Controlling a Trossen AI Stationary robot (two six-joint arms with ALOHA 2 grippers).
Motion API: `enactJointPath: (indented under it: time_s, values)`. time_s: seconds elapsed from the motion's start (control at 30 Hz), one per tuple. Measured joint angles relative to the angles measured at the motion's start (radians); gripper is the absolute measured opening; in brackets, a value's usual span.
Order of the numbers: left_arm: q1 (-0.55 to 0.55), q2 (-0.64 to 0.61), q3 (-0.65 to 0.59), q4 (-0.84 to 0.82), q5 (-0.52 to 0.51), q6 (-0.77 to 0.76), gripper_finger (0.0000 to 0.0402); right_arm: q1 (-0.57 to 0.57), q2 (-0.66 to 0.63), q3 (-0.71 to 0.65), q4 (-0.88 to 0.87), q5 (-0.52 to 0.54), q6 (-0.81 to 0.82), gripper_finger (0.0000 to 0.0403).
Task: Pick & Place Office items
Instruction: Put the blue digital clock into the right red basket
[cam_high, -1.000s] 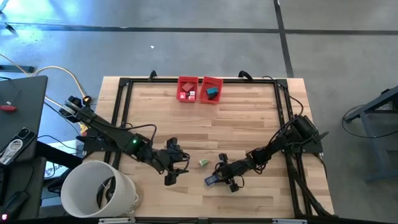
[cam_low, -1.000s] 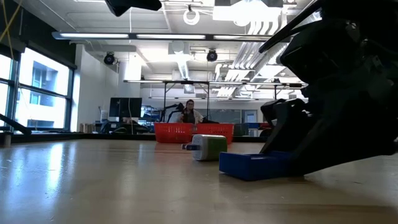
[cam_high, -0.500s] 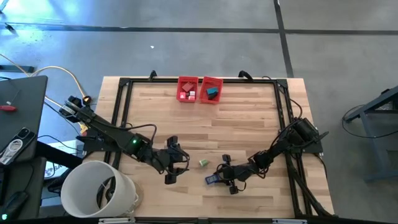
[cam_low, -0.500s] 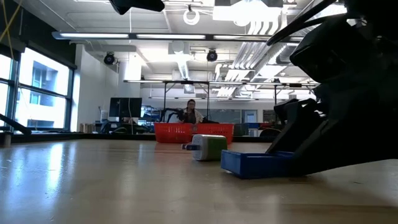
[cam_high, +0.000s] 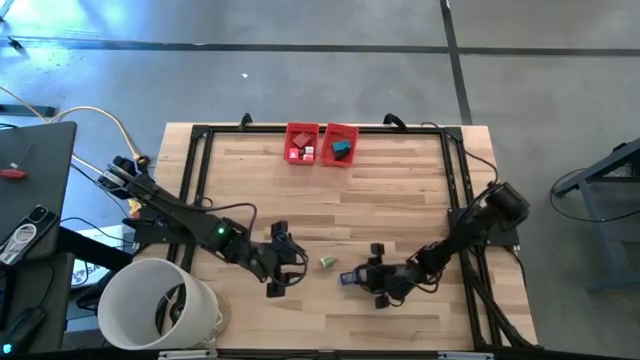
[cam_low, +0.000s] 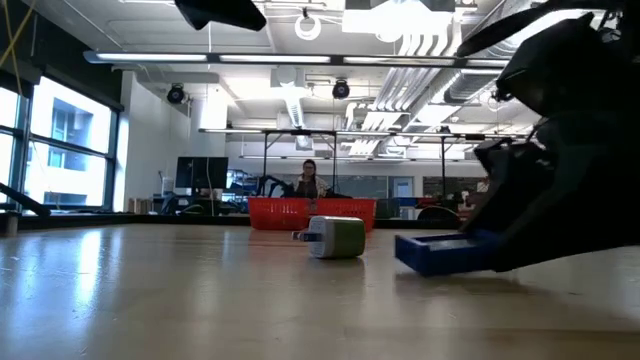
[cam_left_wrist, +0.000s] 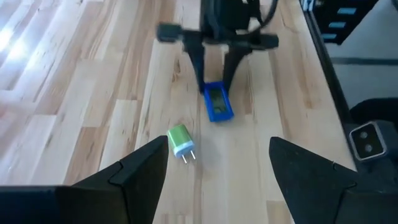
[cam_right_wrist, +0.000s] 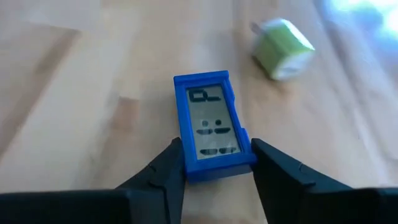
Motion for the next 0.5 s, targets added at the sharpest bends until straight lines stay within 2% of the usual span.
enactJointPath:
  time_s: [0.23, 0.5]
  values:
    - [0.000, 0.084, -0.001, 0.033, 0.010, 0.083, 0.0271, 0.073, -0.151, 0.001, -0.190, 0.147, 0.109, 0.0145]
    - [-0.019, 0.170, 0.000, 0.188, 0.012, 0.277, 0.0271, 0.122, -0.208, 0.002, -0.111, 0.176, 0.107, 0.0145]
